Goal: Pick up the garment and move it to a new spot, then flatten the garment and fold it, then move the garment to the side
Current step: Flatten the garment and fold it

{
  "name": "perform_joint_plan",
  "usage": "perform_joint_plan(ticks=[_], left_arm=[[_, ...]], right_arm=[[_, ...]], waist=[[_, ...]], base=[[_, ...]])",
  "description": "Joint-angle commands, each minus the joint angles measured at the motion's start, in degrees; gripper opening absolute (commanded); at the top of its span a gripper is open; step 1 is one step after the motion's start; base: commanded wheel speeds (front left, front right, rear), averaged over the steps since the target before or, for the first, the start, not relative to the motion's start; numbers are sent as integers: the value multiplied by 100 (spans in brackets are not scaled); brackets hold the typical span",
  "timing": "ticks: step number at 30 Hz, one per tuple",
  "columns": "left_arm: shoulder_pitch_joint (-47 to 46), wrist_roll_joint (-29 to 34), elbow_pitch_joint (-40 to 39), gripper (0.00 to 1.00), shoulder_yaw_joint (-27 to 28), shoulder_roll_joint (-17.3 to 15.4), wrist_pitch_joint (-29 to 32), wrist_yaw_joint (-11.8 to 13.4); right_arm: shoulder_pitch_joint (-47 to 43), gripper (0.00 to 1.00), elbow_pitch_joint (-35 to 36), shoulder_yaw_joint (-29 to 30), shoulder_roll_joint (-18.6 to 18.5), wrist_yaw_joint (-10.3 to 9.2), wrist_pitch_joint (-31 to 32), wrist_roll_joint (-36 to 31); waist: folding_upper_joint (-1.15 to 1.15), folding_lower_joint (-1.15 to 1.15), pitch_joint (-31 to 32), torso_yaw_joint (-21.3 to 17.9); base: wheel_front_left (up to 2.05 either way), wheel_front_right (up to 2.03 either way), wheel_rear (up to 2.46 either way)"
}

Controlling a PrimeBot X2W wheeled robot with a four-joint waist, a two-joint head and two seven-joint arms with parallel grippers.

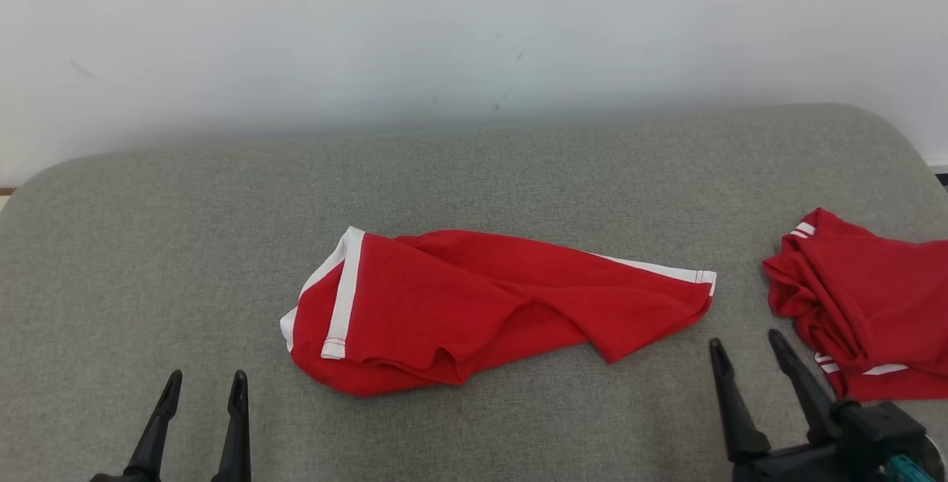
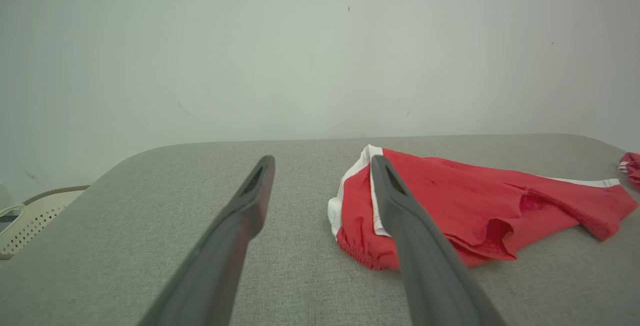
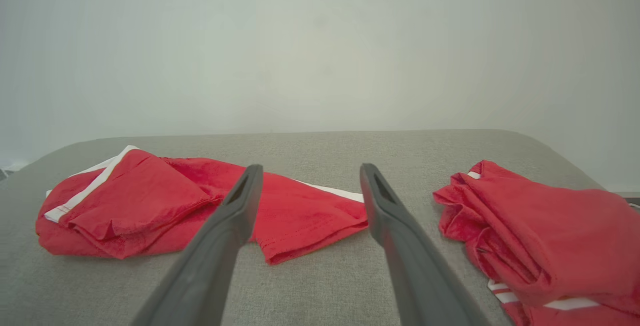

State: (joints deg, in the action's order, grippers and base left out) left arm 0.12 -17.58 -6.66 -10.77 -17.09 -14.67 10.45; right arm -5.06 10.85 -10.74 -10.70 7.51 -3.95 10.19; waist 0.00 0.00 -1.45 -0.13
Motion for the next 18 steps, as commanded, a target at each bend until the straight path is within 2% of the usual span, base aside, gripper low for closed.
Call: perform_joint_plan(ticks=[1, 4, 13, 18], left_arm=[[-40, 27, -23, 100, -4, -36, 10, 21], [-133, 43, -46, 100, -36, -15, 18, 14], [-500, 112, 45, 100, -245, 179, -7, -19], [-692, 145, 164, 100, -318, 318, -32, -83]], right_arm=[[140, 100, -8, -135, -47, -4, 19, 66], [441, 100, -156, -569, -288, -4, 50, 133], [1887, 100, -1084, -2621, -1158, -4, 161, 460], [2674, 100, -1654, -3649, -1328, -4, 80, 732]], waist=[[0, 0, -41, -12], [0, 0, -153, 11], [0, 0, -636, 425], [0, 0, -881, 691]], base=[[0, 0, 0], [0, 0, 0], [0, 0, 0], [0, 0, 0]])
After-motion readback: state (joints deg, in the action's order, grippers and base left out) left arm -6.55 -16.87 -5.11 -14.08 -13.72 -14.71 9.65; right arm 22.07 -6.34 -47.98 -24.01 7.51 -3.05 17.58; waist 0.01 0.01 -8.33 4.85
